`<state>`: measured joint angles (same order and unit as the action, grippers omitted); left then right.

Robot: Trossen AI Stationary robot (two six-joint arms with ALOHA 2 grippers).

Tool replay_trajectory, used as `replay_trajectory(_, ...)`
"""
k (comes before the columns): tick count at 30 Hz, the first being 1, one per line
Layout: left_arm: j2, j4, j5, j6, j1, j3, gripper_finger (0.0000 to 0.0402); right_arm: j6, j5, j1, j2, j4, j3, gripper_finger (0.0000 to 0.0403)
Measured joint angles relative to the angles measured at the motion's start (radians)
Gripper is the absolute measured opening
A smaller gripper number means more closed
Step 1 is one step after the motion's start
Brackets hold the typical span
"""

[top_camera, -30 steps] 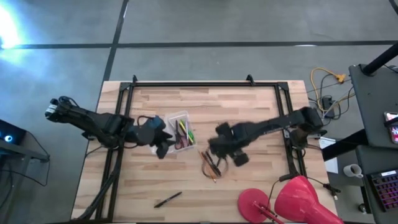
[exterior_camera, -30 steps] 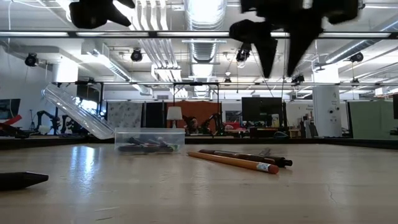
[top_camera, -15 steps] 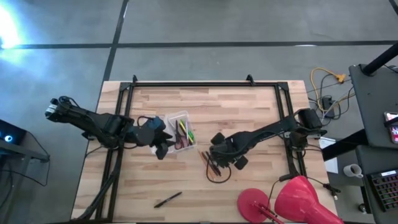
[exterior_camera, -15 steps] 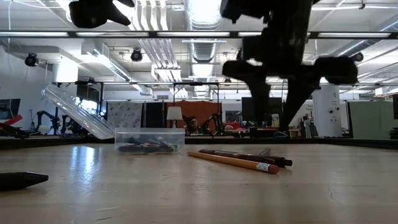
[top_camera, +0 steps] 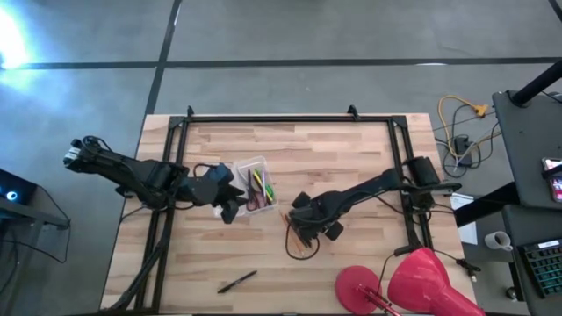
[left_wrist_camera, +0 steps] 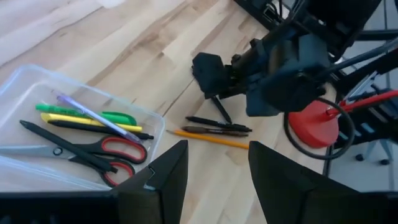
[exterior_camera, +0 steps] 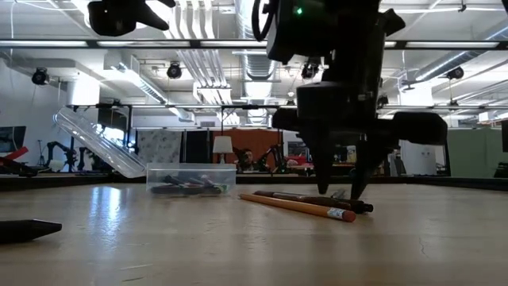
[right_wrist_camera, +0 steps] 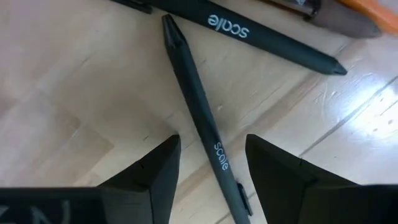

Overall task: Pick & place school supplies into a supply box
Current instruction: Put the black pen into the transparent supply box

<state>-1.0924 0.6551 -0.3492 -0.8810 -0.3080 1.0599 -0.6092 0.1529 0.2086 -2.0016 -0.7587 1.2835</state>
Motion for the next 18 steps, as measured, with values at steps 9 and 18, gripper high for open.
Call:
replay_trajectory(9,0.000,-0.006,0.019,-0.053,-0.001,0.003,0.0152,0.166,-0.111,-0.075,-0.018,-0.013,-0.004,0.0103)
replay_trajectory(18,0.016,-0.017,0.035,-0.075,-0.002,0.003,0.0152,0.412,-0.198,-0.098,-0.018,-0.010,-0.004,0.0020)
